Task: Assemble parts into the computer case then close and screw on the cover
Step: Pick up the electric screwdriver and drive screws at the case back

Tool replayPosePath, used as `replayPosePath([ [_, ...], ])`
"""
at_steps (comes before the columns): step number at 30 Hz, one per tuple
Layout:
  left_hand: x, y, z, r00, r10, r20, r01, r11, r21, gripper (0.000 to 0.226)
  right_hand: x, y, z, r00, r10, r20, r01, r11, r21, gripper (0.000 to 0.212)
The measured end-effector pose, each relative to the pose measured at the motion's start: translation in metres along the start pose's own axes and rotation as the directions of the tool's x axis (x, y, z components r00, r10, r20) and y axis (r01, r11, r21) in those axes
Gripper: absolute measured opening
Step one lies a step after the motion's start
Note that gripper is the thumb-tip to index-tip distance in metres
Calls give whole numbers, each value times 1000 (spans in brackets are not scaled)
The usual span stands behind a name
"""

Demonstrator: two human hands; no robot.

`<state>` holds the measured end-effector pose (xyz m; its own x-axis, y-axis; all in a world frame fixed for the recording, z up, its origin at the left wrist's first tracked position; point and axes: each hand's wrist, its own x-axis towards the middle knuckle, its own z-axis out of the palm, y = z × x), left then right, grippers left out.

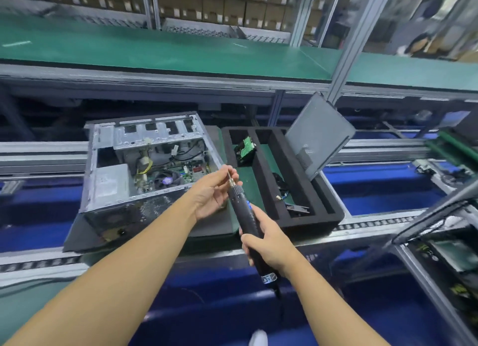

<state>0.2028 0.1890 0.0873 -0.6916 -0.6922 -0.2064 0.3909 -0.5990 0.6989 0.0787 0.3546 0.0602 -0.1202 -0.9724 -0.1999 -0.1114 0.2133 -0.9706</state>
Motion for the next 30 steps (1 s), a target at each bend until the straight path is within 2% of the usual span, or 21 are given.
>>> replayPosePath([
  [3, -33, 13, -19, 998, 22, -63, -19, 999, 49, 27, -5, 2, 43, 1000, -21, 22, 20, 999, 28, 75],
  [5, -56, 21, -37, 991, 6, -131, 11, 992, 122, 24, -5, 4, 73, 998, -41, 45, 39, 998, 58, 78],
  [8, -89, 46, -69, 982, -51, -182, 117, 922, 370, 26, -5, 11, 115, 995, -47, 84, 41, 997, 72, 89],
  [10, -108, 74, -90, 975, -24, -222, 145, 825, 546, 35, -6, 20, 140, 993, -46, 106, 40, 998, 55, 95],
  [11, -117, 90, -101, 968, 26, -248, 148, 738, 658, 38, -7, 26, 152, 992, -45, 117, 41, 998, 41, 97],
  [12, -126, 105, -111, 957, 108, -269, 153, 600, 785, 39, -7, 33, 163, 991, -35, 128, 32, 999, 28, 98],
  [13, -132, 119, -122, 938, 214, -273, 167, 413, 895, 39, -8, 41, 174, 990, -17, 142, 15, 1000, 18, 99],
  [15, -140, 140, -143, 904, 369, -215, 218, 36, 975, 37, -9, 53, 194, 983, 34, 178, -35, 999, -1, 100],
  [17, -140, 147, -162, 939, 293, -181, 258, -250, 933, 49, -9, 62, 210, 970, 96, 224, -92, 995, -30, 99],
  [18, -139, 145, -171, 955, 212, -208, 271, -339, 901, 63, -8, 66, 217, 962, 123, 244, -115, 992, -46, 99],
  [20, -136, 133, -187, 956, 127, -263, 292, -399, 869, 81, -5, 72, 227, 947, 168, 275, -153, 985, -76, 99],
  [24, -131, 113, -220, 957, 263, -127, 213, -331, 919, 68, 6, 78, 244, 927, 214, 309, -181, 975, -131, 101],
  [30, -129, 124, -247, 965, 262, 16, 129, -525, 841, 66, 25, 90, 271, 918, 235, 320, -199, 970, -141, 101],
])
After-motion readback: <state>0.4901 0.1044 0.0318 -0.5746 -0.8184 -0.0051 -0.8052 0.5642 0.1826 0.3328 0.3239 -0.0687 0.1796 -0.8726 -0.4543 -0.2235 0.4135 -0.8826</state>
